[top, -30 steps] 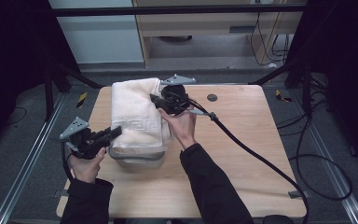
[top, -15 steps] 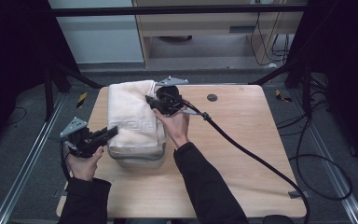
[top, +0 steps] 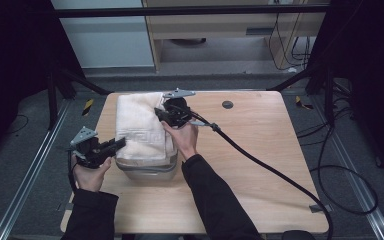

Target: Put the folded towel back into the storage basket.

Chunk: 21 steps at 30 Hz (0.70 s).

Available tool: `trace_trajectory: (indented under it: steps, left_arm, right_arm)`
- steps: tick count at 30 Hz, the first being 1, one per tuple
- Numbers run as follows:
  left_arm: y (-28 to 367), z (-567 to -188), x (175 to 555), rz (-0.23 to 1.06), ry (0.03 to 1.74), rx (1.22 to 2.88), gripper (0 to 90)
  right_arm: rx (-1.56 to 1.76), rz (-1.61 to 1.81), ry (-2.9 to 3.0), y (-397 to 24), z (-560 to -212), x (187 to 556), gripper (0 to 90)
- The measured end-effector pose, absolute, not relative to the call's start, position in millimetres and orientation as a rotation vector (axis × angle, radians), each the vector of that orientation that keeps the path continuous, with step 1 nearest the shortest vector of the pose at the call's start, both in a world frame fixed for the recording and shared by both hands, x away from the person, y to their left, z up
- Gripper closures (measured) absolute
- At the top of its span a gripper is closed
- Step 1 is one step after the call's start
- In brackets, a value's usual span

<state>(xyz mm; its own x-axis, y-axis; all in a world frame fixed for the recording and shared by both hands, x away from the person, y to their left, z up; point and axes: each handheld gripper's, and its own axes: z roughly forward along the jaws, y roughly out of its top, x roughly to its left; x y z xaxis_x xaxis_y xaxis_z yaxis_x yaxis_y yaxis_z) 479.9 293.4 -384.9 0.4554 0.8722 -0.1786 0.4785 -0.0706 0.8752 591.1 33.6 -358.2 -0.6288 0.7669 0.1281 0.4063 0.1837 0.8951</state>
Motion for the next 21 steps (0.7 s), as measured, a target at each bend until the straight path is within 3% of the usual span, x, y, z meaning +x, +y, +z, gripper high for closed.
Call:
trace_trajectory:
  steps: [21]
  left_arm:
    - [285.3, -405.9, 491.1, 0.503, 1.204, 1.795, 75.9]
  right_arm:
    - [1.142, 1.348, 2.147, 35.5, -394.0, 599.7, 65.6]
